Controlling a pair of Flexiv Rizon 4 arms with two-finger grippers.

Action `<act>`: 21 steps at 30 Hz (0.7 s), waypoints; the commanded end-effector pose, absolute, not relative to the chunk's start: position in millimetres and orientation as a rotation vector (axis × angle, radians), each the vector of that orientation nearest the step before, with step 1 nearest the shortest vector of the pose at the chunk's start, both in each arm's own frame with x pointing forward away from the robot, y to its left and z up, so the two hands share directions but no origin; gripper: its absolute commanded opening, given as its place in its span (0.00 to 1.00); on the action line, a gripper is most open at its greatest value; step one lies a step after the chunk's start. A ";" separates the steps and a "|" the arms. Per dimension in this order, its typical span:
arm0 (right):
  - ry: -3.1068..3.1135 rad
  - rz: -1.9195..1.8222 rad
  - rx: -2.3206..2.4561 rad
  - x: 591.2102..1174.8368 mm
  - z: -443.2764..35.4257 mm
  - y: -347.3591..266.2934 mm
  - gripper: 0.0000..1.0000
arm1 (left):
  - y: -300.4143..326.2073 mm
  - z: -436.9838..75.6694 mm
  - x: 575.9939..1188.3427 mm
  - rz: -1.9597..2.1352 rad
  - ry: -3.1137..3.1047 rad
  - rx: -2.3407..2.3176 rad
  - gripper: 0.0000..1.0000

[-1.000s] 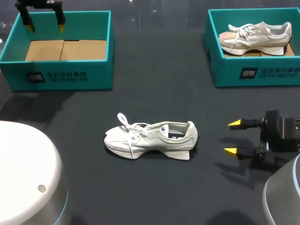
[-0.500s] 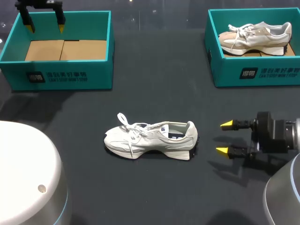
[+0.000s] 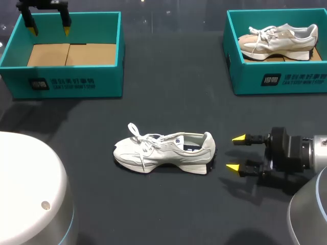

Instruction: Take the shoe out of the shoebox, open the shoe tongue, remove and reinsert the insole, then place the shoe into the shoebox

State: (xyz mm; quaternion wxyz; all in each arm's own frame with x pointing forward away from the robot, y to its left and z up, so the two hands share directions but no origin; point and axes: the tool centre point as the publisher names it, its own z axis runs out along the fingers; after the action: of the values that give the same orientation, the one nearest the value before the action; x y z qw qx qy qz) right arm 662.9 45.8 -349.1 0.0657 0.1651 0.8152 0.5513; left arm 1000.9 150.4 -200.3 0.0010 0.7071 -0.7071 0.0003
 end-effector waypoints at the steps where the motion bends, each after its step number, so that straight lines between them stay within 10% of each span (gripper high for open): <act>1: 2.460 1.664 0.494 668.0 -355.6 57.8 1.00 | 150.2 -200.0 1000.7 0.000 -2.221 2.220 1.00; 21: 2.416 1.680 0.532 685.6 -380.7 71.2 1.00 | 150.2 -200.0 1000.7 0.000 -2.221 2.220 1.00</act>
State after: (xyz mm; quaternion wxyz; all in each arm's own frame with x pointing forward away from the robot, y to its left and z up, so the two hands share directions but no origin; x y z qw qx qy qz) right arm 680.5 65.9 -376.3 0.0775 0.1769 0.8044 0.5619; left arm 1000.9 150.3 -200.3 0.0010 0.7071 -0.7072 0.0003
